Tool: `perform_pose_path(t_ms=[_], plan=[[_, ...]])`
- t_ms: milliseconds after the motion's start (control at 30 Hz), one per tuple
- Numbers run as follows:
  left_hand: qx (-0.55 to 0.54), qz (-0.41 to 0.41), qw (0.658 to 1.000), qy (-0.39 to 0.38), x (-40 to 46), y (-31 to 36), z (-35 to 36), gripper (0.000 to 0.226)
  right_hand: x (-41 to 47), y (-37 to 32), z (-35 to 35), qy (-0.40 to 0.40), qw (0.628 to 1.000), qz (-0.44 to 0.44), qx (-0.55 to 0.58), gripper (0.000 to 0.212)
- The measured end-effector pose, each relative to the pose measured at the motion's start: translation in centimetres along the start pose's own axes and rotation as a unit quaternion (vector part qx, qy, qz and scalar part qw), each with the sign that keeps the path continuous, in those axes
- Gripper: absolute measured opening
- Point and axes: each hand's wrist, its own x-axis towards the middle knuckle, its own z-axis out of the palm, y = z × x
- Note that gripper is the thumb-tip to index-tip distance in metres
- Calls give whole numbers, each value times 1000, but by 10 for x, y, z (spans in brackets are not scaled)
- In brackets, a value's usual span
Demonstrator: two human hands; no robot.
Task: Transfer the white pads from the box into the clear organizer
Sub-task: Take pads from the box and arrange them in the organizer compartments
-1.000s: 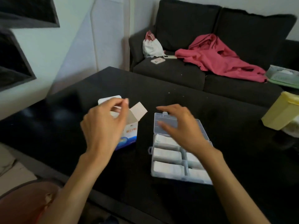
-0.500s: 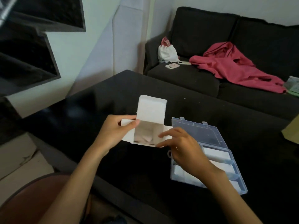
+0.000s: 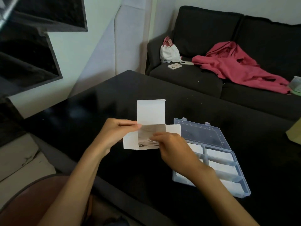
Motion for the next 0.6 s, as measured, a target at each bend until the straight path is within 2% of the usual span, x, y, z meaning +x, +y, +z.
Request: perform_pose_path(t_ms=[200,300,400,533,600], plan=[[34,-10,999,-31,-3,2,-4,14,43,-9,10,-168,982,62,-55,28],[43,5,998,-34,-2,2,-1,19,58,-5,17,-248,964,86,-47,34],[45,20,998,-35,0,0,2,21,64,1,26,-270,958,94,-35,38],[53,42,998,-11,1,-3,6,21,66,4,27,-229,969,91,-29,39],[66,52,996,-6,1,-2,7,22,66,4,23,-236,967,95,-7,42]])
